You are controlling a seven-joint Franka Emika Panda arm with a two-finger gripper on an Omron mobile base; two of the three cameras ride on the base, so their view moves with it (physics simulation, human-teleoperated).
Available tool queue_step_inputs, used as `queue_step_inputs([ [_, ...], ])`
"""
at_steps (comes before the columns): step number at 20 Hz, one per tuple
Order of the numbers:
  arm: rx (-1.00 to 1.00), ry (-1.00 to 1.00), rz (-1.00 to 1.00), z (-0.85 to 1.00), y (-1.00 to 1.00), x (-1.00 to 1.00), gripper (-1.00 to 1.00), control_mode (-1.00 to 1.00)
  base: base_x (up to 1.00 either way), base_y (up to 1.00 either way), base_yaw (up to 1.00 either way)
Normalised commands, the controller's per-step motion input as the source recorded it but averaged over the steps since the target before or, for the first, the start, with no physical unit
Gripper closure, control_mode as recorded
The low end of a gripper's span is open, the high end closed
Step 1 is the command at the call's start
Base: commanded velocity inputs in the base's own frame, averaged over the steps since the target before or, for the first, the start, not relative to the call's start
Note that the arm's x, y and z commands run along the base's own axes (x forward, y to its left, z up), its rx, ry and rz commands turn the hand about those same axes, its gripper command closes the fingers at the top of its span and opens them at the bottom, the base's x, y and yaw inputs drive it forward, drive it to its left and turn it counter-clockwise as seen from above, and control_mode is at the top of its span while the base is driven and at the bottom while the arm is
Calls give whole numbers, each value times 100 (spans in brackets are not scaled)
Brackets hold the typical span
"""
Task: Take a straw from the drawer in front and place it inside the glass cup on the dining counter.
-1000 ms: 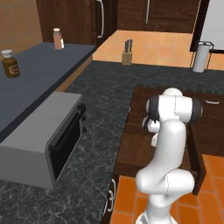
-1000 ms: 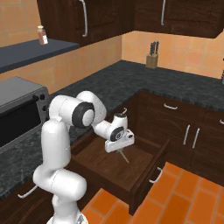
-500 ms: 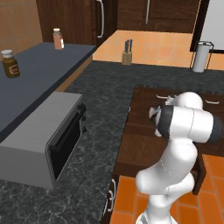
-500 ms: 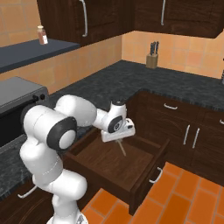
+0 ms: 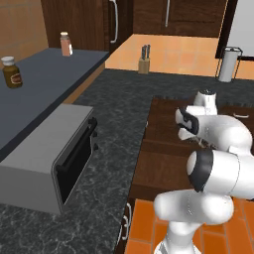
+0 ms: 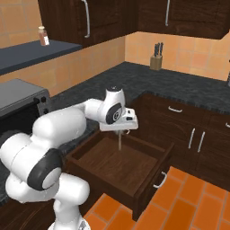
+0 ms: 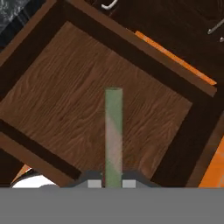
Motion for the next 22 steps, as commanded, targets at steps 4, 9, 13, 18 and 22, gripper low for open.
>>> queue_step_inputs([
  [4,0,-26,-28,99,4,-50,100,-100,0,0,0],
  [9,0,-18,-22,80,25,-26,100,-100,0,0,0],
  [13,0,-6,-21,42,22,-14,100,-100,0,0,0],
  [18,0,-1,-4,7,0,-12,100,100,-80,-20,-19],
  [22,0,0,0,0,0,0,100,100,-81,-77,-34],
])
